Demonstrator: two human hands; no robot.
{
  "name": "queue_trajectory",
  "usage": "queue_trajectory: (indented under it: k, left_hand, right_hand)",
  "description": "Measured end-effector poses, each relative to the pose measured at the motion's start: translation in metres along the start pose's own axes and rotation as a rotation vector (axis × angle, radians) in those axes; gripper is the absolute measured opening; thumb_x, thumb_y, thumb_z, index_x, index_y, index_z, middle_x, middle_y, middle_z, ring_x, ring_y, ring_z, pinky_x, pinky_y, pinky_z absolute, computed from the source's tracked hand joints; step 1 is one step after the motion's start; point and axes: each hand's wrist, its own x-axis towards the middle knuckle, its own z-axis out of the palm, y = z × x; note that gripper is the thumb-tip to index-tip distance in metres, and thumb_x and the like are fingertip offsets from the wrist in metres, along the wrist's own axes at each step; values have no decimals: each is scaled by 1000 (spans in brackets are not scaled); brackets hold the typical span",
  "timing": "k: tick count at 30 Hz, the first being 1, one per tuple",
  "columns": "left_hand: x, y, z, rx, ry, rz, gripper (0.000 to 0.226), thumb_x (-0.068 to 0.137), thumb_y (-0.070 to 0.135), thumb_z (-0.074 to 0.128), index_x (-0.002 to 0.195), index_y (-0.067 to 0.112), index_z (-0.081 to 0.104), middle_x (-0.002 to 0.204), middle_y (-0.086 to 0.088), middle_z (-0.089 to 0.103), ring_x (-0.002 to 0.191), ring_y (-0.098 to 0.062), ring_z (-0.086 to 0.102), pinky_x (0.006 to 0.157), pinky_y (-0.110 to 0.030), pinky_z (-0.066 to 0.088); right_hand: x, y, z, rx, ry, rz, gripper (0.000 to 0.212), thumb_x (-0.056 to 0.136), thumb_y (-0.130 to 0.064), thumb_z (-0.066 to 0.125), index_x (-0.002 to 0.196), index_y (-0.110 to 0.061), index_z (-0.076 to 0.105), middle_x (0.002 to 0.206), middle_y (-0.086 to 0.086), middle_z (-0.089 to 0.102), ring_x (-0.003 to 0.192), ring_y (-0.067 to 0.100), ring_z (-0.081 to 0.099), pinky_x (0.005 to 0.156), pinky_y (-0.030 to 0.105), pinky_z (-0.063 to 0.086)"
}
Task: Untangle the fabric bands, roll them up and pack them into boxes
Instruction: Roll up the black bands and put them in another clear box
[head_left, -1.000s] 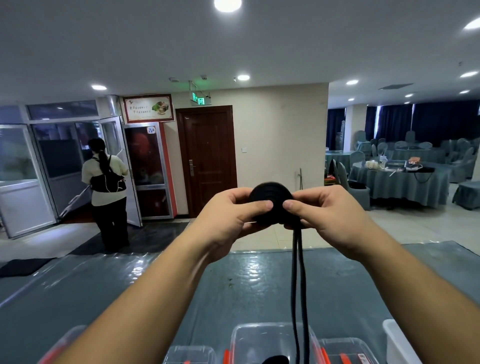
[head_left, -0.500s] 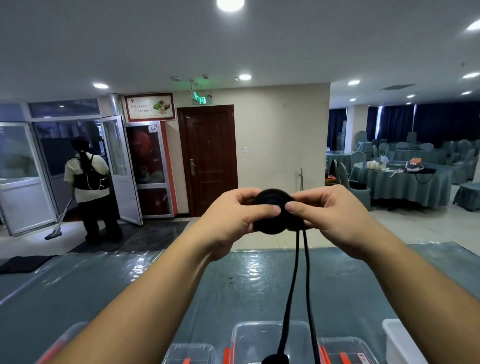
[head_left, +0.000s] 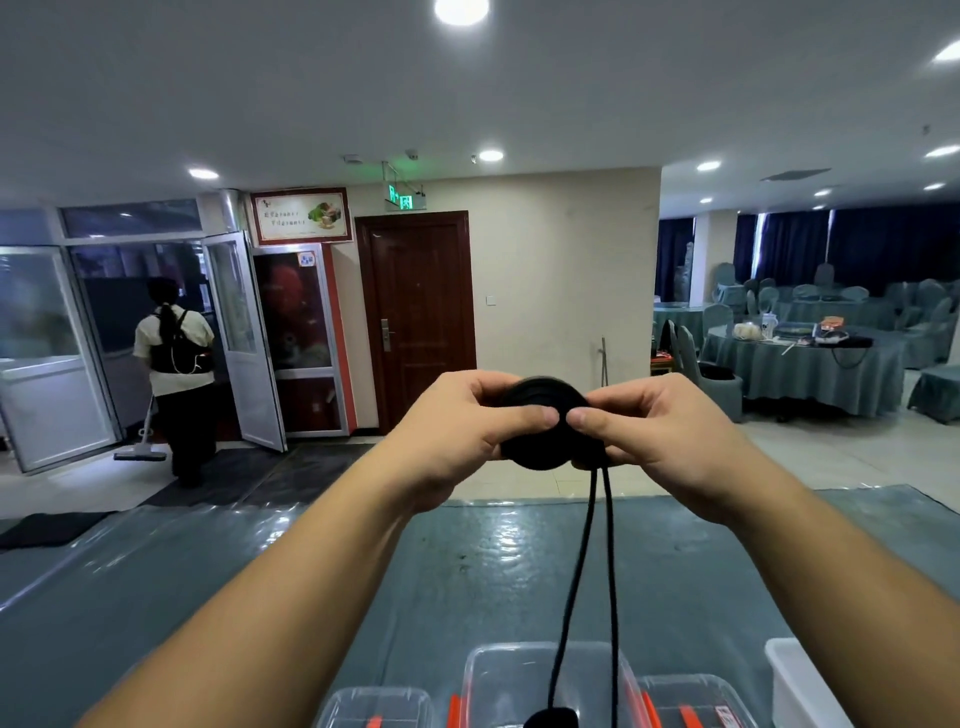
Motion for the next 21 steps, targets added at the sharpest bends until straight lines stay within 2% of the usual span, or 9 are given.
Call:
queue_trajectory:
  k: [3,6,8,10,12,13,15,17,21]
  left_hand:
    - [0,-1,4,-166,31,6,23,94,7,70,117,2,75,111,-17,77,100,-29,76,84,-34,62]
    - [2,-6,5,-252,91,-7,23,95,8,69,116,2,74,111,-17,77,98,-26,74,91,-36,61]
    - [1,-5,4,-195,74,-18,23,93,4,70,115,-1,73,112,-21,76,96,-25,75,89,-34,62]
    - [0,-1,1,-102,29,-39,23,91,-1,71,114,-3,73,106,-22,76,90,-23,75,75,-28,62]
    - [-2,3,-1,-40,4,-51,22,91,-2,71,112,-2,74,93,-14,78,80,-18,76,63,-19,57]
    - [-2,4,-1,-47,4,-42,21,91,-2,71,112,-1,75,91,-11,79,80,-18,76,63,-19,57]
    - [-1,2,1,-111,23,-12,22,92,2,71,115,0,75,101,-14,79,91,-26,77,73,-25,61]
    - [-1,-4,6,-179,68,16,23,94,5,70,116,3,75,109,-16,78,97,-25,76,81,-29,62]
    - [1,-12,13,-254,104,5,22,94,6,70,115,3,75,110,-17,77,95,-23,75,80,-28,61]
  right_hand:
    - [1,-3,5,113,57,-25,16,93,-13,69,100,-4,80,95,20,79,96,40,75,87,44,63]
    - [-1,0,6,122,91,-45,15,94,-13,69,96,-6,82,90,20,78,85,37,75,84,46,63]
    - [-2,1,3,66,79,-37,14,95,-10,68,96,-6,82,90,20,78,83,39,74,86,50,63]
    - [-2,0,1,17,40,-15,15,96,-9,67,98,-6,82,91,19,79,80,33,73,87,50,62]
    - [-1,-1,1,6,24,-4,16,96,-9,67,99,-6,81,92,19,79,83,31,73,87,48,63]
    - [-1,-2,2,26,33,-2,16,97,-10,66,99,-5,81,93,19,79,86,34,74,87,47,63]
    - [-1,-2,5,90,67,-10,17,97,-12,65,99,-7,81,95,19,79,94,41,75,87,46,63]
    - [0,-1,9,129,95,-28,17,97,-15,66,100,-10,81,96,17,79,98,43,74,89,48,62]
    - [0,-1,7,125,100,-34,16,97,-10,65,102,-6,80,94,18,79,94,38,75,85,45,64]
